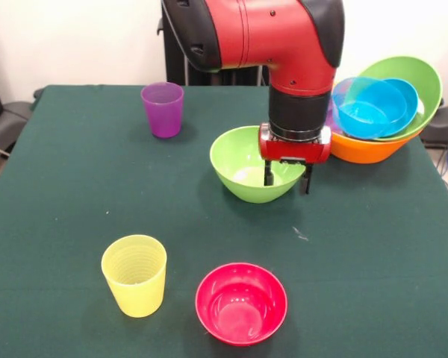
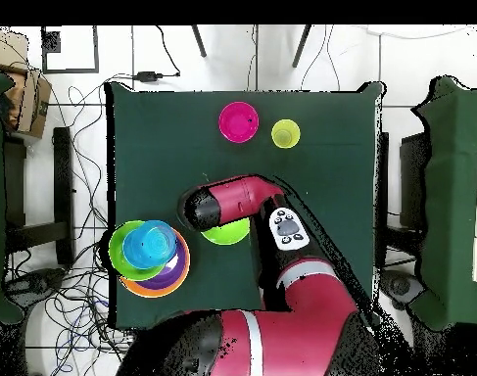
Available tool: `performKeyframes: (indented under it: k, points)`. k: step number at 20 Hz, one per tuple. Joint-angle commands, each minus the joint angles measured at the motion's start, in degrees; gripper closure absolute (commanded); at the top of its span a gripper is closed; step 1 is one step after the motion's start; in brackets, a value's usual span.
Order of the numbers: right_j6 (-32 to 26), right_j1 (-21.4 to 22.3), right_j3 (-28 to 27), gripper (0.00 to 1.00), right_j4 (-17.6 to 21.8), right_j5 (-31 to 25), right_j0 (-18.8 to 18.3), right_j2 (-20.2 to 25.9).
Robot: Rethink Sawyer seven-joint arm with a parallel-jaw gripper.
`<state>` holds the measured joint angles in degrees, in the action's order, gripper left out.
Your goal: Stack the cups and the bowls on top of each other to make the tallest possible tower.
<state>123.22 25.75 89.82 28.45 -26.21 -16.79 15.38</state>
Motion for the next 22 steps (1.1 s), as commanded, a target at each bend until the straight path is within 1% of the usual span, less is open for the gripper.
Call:
performKeyframes:
  k: [1,5,6,7,10,11,14,18,22]
  points:
    - [-8.33,-1.57,-3.25,0.00,5.37,3.13,-0.29,5.31]
    - [-7.49,-1.45,-3.14,0.00,6.14,3.41,0.11,5.02]
    - [-6.72,-1.38,-2.85,0.00,6.17,4.19,0.10,4.90]
    - [-4.91,-1.22,-2.42,1.00,6.40,5.94,0.32,4.46]
    - [-2.91,-0.64,-2.55,1.00,6.27,5.44,1.80,2.68]
    - [-2.80,-0.10,-2.31,1.00,6.11,4.22,2.37,2.35]
    - [-2.38,0.53,-1.02,1.00,5.54,4.38,2.48,2.55]
    - [-2.10,0.57,-1.09,1.00,5.13,3.72,3.07,2.50]
    - [-2.56,2.46,-0.62,1.00,4.02,1.23,3.26,2.76]
